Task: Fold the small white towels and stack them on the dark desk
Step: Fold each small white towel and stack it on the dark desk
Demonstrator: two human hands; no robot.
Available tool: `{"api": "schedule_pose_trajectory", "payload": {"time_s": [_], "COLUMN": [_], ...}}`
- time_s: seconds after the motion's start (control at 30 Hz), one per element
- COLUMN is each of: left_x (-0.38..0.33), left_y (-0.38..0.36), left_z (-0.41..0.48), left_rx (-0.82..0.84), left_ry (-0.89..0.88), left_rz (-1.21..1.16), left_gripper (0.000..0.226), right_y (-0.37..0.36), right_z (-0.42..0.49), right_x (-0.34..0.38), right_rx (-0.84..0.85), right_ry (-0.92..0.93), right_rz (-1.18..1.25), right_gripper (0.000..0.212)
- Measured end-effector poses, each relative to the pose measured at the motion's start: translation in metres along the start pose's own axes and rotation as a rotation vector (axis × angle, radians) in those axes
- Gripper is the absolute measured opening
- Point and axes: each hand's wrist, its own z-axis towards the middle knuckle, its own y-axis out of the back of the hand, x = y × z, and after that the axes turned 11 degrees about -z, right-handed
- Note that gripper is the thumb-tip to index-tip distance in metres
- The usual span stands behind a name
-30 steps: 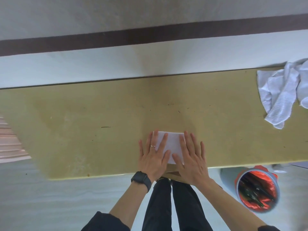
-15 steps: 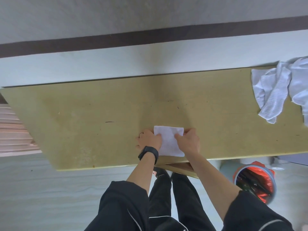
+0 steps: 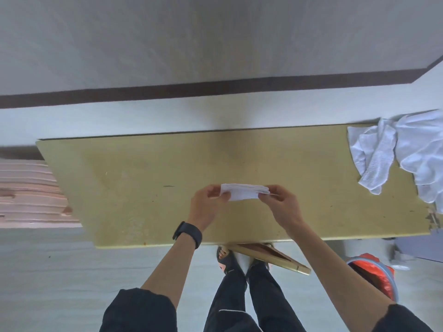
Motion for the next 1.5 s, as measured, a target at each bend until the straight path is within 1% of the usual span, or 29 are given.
{"api": "schedule_pose_trajectory", "payload": {"time_s": [0.13, 0.27, 0.33, 0.4, 0.43, 0.53, 0.63, 0.7, 0.8, 0.93, 1.1, 1.2, 1.33, 1.5], "left_x": [-0.056, -0.121, -0.147, -0.171, -0.18, -0.193, -0.187, -0.174, -0.142, -0.085, -0.007, 0.045, 0.119, 0.209], "left_y": [0.032, 0.063, 0.075, 0.083, 0.085, 0.084, 0.081, 0.081, 0.083, 0.097, 0.118, 0.133, 0.155, 0.175], "left_z": [-0.032, -0.069, -0.09, -0.114, -0.127, -0.17, -0.211, -0.237, -0.28, -0.342, -0.439, -0.511, -0.627, -0.777], "left_rx": [-0.004, -0.055, -0.135, -0.228, -0.282, -0.477, -0.657, -0.756, -0.889, -1.041, -1.272, -1.446, -1.699, -1.922], "left_ry": [-0.187, -0.359, -0.439, -0.508, -0.541, -0.64, -0.655, -0.639, -0.557, -0.448, -0.367, -0.335, -0.282, -0.229], "left_rz": [-0.056, -0.091, -0.12, -0.159, -0.179, -0.211, -0.233, -0.235, -0.254, -0.367, -0.507, -0.539, -0.579, -0.554], "left_gripper": [0.019, 0.014, 0.013, 0.014, 0.014, 0.009, 0.008, 0.01, 0.011, 0.008, 0.012, 0.015, 0.018, 0.019], "right_y": [0.033, 0.061, 0.069, 0.071, 0.07, 0.061, 0.046, 0.033, 0.008, -0.032, -0.097, -0.141, -0.197, -0.258], "right_z": [-0.021, -0.05, -0.066, -0.082, -0.09, -0.12, -0.151, -0.169, -0.2, -0.254, -0.346, -0.418, -0.54, -0.695], "right_x": [0.053, 0.12, 0.152, 0.179, 0.191, 0.217, 0.223, 0.219, 0.201, 0.173, 0.136, 0.109, 0.06, -0.013], "right_rx": [-0.058, -0.052, -0.038, -0.042, -0.05, -0.059, -0.051, -0.039, 0.049, 0.256, 0.546, 0.708, 0.928, 1.135], "right_ry": [0.212, 0.418, 0.519, 0.651, 0.708, 0.836, 0.949, 1.024, 1.075, 1.125, 1.143, 1.199, 1.268, 1.347], "right_rz": [-0.03, -0.027, -0.036, -0.039, -0.035, -0.019, -0.026, -0.037, -0.074, -0.126, -0.146, -0.17, -0.196, -0.19], "right_gripper": [0.015, 0.02, 0.015, 0.003, 0.003, 0.013, 0.008, 0.004, 0.003, 0.012, 0.013, 0.012, 0.013, 0.008]}}
